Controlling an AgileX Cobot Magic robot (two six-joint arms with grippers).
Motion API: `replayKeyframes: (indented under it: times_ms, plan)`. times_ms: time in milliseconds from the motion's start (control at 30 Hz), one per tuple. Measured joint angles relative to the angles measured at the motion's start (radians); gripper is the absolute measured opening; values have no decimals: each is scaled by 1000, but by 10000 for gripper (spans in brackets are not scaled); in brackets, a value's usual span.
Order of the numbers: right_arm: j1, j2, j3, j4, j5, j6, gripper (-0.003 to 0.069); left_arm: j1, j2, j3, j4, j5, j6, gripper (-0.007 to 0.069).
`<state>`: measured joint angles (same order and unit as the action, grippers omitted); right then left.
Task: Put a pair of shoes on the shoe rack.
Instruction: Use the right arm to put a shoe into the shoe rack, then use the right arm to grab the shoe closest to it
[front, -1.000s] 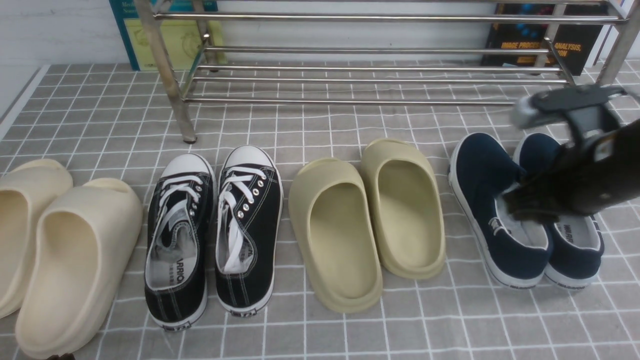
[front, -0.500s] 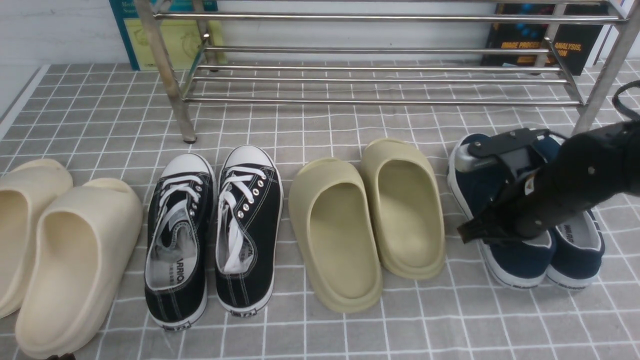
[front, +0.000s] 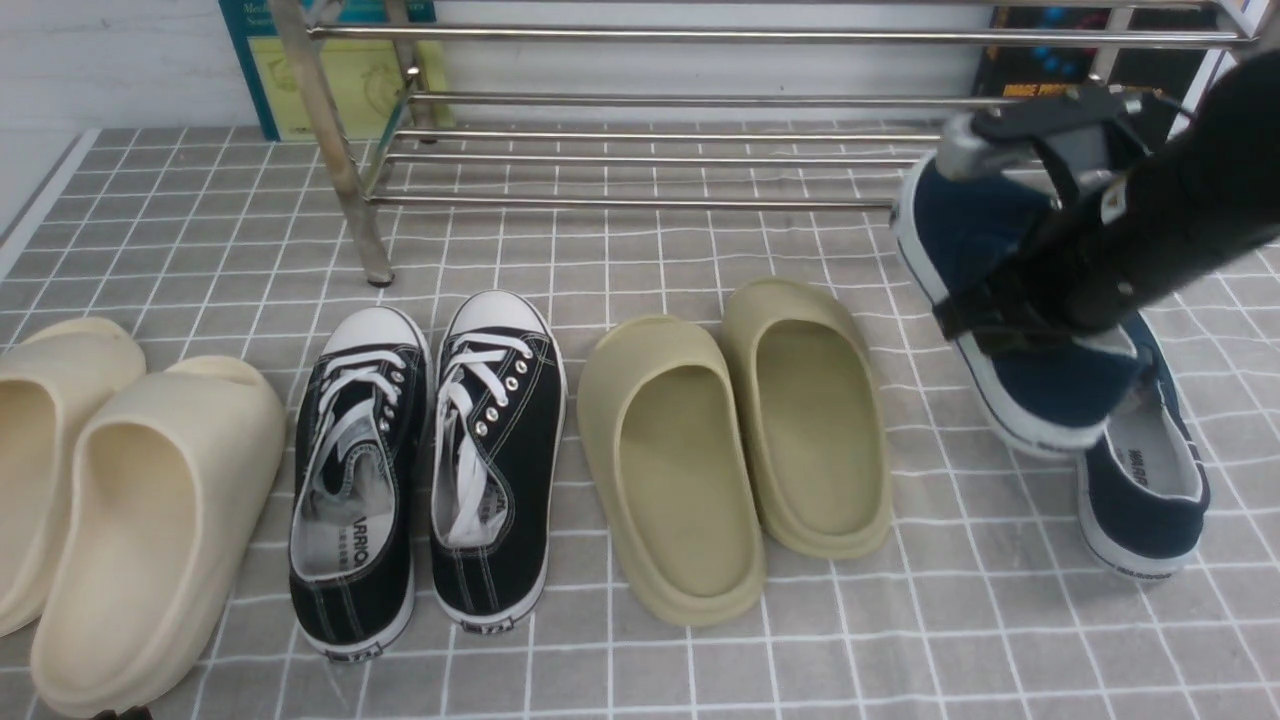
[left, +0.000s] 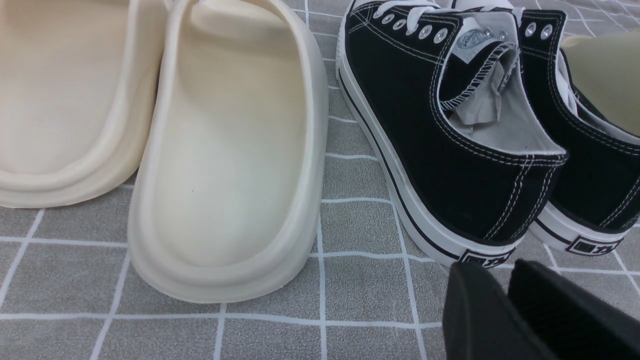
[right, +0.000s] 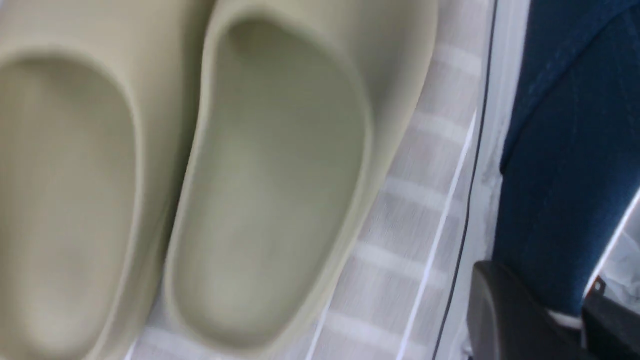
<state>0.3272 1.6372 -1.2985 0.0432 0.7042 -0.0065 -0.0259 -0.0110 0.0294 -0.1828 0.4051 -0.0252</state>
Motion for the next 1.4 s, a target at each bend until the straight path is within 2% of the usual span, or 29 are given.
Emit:
replayKeyframes:
  times_ms: [133, 333, 533, 700, 767, 900, 933, 967, 1000, 1033, 1067, 1133, 1233, 1400]
  plan:
    - [-3, 96, -111, -68, -52, 1, 47, 0, 0, 0, 0, 0, 0, 120]
    - [-38, 299, -332, -82, -60, 1, 47, 0, 0, 0, 0, 0, 0, 120]
    - [-94, 553, -677, -84, 26, 1, 47, 0, 0, 0, 0, 0, 0, 129]
    - [-93, 655, -840, -58, 101, -44, 65, 0, 0, 0, 0, 0, 0, 134]
    - [-94, 665, -862, -43, 105, -60, 108, 0, 0, 0, 0, 0, 0, 135]
    - [-97, 666, -870, -34, 97, -78, 295, 0, 0, 0, 0, 0, 0, 141]
    - [-97, 661, -870, -30, 106, -78, 385, 0, 0, 0, 0, 0, 0, 143]
    - [-96, 656, -870, -30, 114, -80, 436, 0, 0, 0, 0, 0, 0, 144]
    - [-96, 654, -870, -30, 116, -80, 460, 0, 0, 0, 0, 0, 0, 145]
    - [-96, 631, -870, -33, 150, -81, 547, 0, 0, 0, 0, 0, 0, 144]
    - [-96, 627, -870, -32, 154, -81, 556, 0, 0, 0, 0, 0, 0, 144]
    - [-97, 566, -870, -32, 202, -82, 645, 0, 0, 0, 0, 0, 0, 144]
    - [-97, 483, -867, -31, 251, -82, 668, 0, 0, 0, 0, 0, 0, 144]
    - [-97, 295, -782, -37, 284, -72, 614, 0, 0, 0, 0, 0, 0, 144]
